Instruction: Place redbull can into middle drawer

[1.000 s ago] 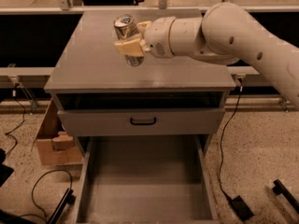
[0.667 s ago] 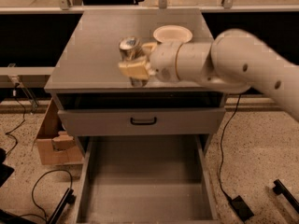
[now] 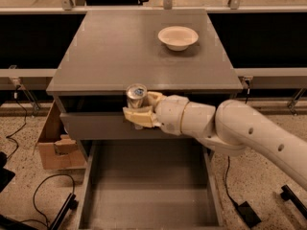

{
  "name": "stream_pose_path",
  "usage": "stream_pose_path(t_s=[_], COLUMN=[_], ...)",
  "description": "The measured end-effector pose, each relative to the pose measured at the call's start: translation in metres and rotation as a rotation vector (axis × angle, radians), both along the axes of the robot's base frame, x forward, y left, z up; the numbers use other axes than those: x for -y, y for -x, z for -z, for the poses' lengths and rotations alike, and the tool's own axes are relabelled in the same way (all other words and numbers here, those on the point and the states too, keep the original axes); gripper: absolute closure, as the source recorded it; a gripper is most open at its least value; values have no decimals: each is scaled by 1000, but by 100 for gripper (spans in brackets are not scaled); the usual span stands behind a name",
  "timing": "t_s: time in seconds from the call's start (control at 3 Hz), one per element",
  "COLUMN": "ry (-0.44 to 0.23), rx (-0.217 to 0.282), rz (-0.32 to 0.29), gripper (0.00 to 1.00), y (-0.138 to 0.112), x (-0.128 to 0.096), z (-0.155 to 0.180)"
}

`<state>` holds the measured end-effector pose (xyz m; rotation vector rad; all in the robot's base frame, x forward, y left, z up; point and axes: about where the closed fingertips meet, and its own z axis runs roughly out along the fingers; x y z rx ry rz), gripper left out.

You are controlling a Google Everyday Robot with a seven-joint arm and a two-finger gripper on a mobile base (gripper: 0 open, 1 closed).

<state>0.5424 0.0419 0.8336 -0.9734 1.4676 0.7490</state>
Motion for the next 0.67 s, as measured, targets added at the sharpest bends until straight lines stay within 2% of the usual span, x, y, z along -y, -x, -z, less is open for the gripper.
stream_pose_path(t_s=[0.33, 0.67], ry=[-30, -28], rx=[9, 9], rz=[-15, -14], gripper=[100, 100], y=[2, 2], x=[-4, -4], z=[10, 9])
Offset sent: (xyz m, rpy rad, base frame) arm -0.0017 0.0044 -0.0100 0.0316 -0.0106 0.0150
